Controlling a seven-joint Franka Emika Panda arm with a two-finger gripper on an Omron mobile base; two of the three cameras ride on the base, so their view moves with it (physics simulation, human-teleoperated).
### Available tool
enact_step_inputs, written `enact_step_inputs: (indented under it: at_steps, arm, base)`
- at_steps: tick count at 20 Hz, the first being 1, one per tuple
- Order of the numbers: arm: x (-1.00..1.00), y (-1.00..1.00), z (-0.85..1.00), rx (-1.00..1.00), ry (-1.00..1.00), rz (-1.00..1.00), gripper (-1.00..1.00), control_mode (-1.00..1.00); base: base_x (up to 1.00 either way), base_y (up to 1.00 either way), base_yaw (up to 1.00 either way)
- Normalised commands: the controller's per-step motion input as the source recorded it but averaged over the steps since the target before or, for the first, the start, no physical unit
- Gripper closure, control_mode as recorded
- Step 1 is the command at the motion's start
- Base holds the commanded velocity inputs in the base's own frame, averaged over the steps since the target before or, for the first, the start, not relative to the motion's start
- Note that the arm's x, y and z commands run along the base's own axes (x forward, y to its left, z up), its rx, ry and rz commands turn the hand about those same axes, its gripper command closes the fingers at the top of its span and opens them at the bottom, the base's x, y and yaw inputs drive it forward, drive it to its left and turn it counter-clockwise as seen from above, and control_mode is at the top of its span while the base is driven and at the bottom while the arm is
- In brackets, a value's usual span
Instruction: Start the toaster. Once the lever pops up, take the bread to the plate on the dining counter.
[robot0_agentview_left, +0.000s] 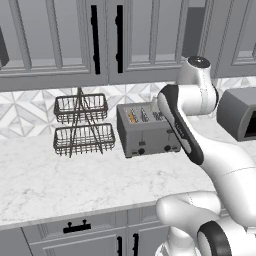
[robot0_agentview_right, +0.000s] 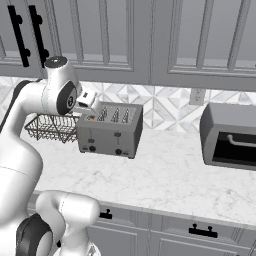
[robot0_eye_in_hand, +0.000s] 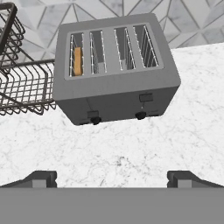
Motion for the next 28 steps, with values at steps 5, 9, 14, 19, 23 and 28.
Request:
enact_step_inputs:
  at_steps: [5,9,14,19,23,28]
  arm:
    - [0.0,0.0,0.0,0.0,0.0,0.0,-1.0,-1.0]
    - [0.0,0.0,0.0,0.0,0.0,0.0,-1.0,-1.0]
    - [0.0,0.0,0.0,0.0,0.0,0.0,-1.0,-1.0]
    - [0.0,0.0,0.0,0.0,0.0,0.0,-1.0,-1.0]
    - [0.0,0.0,0.0,0.0,0.0,0.0,-1.0,-1.0]
    - [0.0,0.0,0.0,0.0,0.0,0.0,-1.0,-1.0]
  base:
    - [0.0,0.0,0.0]
    - [0.0,0.0,0.0]
    - [0.0,0.0,0.0]
    - [0.0,0.0,0.0]
    - [0.0,0.0,0.0]
    - [0.0,0.0,0.0]
